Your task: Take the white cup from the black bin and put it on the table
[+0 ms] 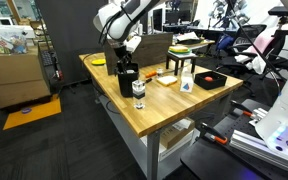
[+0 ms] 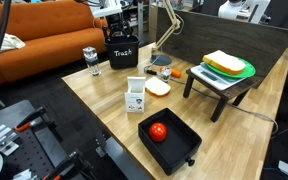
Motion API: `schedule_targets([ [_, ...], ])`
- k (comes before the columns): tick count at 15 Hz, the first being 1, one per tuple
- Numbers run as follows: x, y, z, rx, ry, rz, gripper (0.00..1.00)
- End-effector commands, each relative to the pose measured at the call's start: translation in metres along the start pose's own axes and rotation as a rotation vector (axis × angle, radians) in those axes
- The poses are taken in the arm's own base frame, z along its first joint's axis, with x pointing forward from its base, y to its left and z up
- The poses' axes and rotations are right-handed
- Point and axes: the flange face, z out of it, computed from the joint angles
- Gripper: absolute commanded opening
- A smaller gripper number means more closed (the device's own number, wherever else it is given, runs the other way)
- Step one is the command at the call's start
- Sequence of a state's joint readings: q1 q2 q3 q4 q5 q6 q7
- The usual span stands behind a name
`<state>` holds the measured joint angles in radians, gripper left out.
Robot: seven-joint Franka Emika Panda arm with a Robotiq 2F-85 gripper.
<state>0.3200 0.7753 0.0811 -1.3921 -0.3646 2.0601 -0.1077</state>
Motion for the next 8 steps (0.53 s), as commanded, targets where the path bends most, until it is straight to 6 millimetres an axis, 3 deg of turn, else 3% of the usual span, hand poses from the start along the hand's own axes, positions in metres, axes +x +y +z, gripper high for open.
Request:
schedule_targets([
  [1,0.013,0.005,0.009,0.062,-0.019,-0.002,1.00],
  [8,0.027,0.005,0.036,0.082,-0.044,-0.025,1.00],
])
